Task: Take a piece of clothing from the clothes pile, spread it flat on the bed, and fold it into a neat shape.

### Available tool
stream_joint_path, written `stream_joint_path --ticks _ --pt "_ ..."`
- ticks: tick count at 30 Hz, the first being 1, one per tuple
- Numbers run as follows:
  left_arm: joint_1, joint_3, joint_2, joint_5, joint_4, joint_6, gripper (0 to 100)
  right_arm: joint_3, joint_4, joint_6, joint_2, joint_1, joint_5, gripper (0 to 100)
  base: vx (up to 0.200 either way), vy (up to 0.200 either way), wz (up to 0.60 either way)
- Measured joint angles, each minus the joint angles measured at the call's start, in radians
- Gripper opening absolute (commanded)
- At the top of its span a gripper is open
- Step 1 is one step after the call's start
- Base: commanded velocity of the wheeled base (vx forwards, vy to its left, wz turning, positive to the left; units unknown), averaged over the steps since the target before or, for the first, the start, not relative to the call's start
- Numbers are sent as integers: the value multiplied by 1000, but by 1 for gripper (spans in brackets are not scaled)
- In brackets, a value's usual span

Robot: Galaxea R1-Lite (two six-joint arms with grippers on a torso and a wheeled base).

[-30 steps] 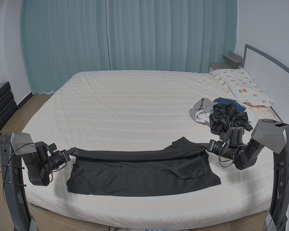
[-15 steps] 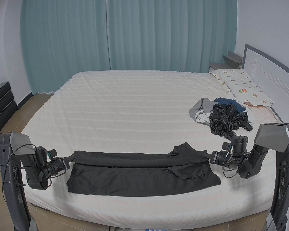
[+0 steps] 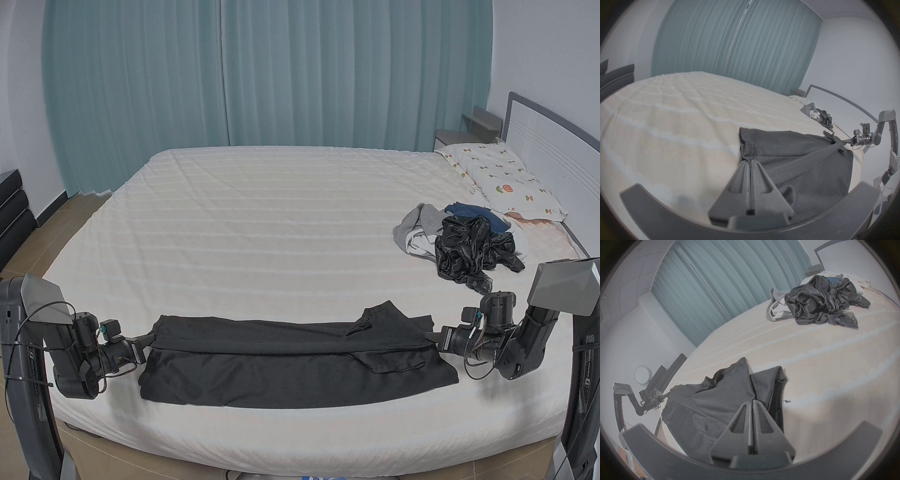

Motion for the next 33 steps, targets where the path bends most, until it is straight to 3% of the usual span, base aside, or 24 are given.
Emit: stream_joint_path --ticks 13,14,25,29,33 --pt "3 23 -6 0 50 28 0 15 -16 0 23 -3 0 0 0 0 0" --pt "3 24 -6 0 50 28 100 16 -16 1 26 -3 0 100 0 0 0" --pt "19 50 -24 -56 49 37 100 17 -65 21 27 -22 6 100 0 0 0" --pt "31 56 -43 -68 53 35 100 17 -70 58 2 -43 26 100 0 0 0" --pt "45 50 -63 -75 53 -7 100 7 -67 146 -36 -55 51 100 0 0 0"
